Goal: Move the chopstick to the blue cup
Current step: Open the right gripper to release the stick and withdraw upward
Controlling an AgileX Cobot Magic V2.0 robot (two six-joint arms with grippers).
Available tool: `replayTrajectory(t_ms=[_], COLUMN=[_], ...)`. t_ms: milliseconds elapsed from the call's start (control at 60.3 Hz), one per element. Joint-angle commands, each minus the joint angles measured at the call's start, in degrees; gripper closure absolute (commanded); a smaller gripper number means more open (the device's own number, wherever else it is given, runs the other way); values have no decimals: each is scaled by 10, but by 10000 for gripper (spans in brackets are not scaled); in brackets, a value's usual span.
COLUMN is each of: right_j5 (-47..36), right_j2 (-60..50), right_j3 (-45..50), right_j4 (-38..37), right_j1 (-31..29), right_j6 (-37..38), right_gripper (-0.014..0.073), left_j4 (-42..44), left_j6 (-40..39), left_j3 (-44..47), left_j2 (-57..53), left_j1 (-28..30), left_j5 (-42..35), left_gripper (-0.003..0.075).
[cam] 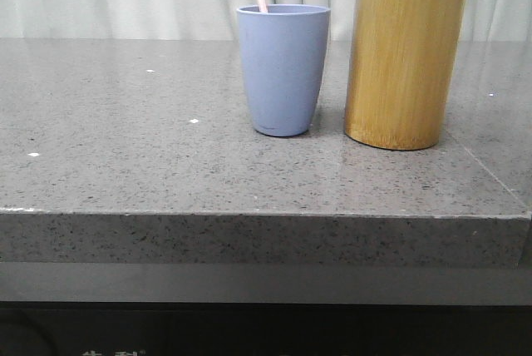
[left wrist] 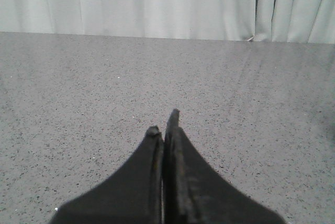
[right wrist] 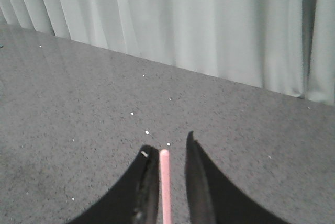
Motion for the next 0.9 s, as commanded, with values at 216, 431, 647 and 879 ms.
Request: replayTrajectory(t_ms=[216, 431, 647, 879], right_j5=[237, 291, 224, 86], right_j2=[-76, -160, -300, -492], right_j3=[-101, -29, 155, 387], right_j4=[-27, -30, -30, -29], right_j1=[-100, -189, -229, -229], right_j6=[-2, -2, -2, -2], right_gripper=[662, 662, 662, 662], left_j4=[-5, -5, -5, -5], left_j6=[-5, -5, -5, -5], left_j3=[-15, -15, -15, -15], left_j2=[6, 6, 6, 6], left_j1=[1, 1, 1, 1], left_j5=[-46, -46, -46, -46], left_gripper=[739, 739, 739, 739])
